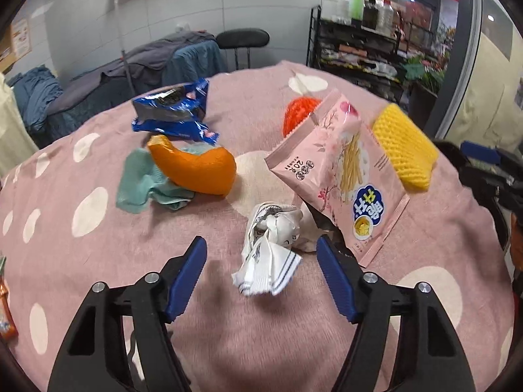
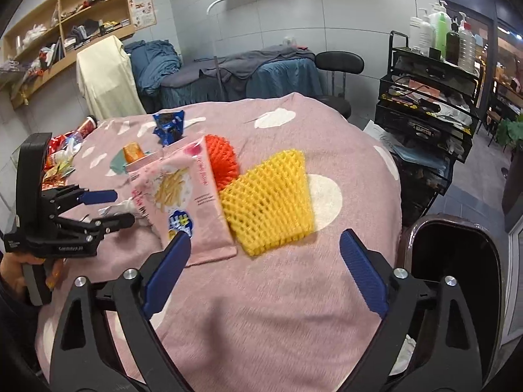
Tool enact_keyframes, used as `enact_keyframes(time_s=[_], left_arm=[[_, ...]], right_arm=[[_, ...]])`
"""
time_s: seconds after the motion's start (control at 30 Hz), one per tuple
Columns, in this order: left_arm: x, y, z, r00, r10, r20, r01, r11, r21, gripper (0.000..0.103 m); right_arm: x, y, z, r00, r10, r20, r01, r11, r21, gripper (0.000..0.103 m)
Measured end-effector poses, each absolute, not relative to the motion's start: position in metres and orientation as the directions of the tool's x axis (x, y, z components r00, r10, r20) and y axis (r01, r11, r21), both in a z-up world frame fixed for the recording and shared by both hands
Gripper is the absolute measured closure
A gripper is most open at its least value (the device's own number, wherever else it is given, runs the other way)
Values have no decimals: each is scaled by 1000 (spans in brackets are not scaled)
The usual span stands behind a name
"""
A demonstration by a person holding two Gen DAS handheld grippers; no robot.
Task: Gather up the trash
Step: 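Grasp the white tissue with the left gripper while the right gripper grasps the yellow net, then carry the white tissue and yellow net over the black bin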
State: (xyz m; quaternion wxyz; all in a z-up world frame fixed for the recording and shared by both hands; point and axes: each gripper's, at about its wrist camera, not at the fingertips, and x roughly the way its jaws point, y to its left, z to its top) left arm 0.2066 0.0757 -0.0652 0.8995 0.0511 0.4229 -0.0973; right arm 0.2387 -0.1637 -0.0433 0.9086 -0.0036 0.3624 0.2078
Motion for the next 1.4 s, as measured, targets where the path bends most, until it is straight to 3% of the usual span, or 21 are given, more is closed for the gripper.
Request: enact_keyframes(time_s=[0.17, 0.2, 0.23, 0.3, 0.33, 0.43, 0.6, 0.83, 0.97, 1.4], left_arm=[[221, 81, -75, 570, -171, -804, 225, 973, -48, 55], [220, 81, -74, 569, -181, -802, 232, 971, -55, 63], [218, 81, -72, 570, -195, -798, 242, 968, -64, 70], [212, 81, -70, 581, -205, -788, 251, 966, -66, 72], [209, 81, -69, 585, -209, -783, 254, 965, -68, 73], [203, 81, -63, 610, -206, -765, 245, 967, -65, 74], [189, 90, -50, 662, -173, -729, 183, 981, -67, 74], [157, 107, -28, 726, -209, -655, 105, 975, -194, 74], [139, 103, -16, 754, -265, -601, 121, 955, -269, 74], [110, 53, 7, 792, -360, -492, 248, 928, -280, 74]], right_arm=[[275, -158, -54, 600, 356, -716, -352, 922, 164, 22], [283, -156, -58, 587, 346, -732, -346, 925, 160, 25], [289, -155, -62, 568, 342, -748, -338, 926, 167, 34], [295, -155, -65, 562, 326, -761, -322, 933, 162, 51], [296, -155, -64, 565, 328, -757, -328, 931, 158, 65], [294, -157, -64, 547, 380, -746, -353, 913, 206, 88], [282, -165, -57, 568, 415, -711, -345, 904, 252, 91], [248, -184, -38, 632, 428, -646, -329, 903, 277, 91], [227, -195, -29, 668, 424, -612, -319, 906, 279, 91], [167, -260, -12, 777, 358, -518, -224, 926, 304, 91]])
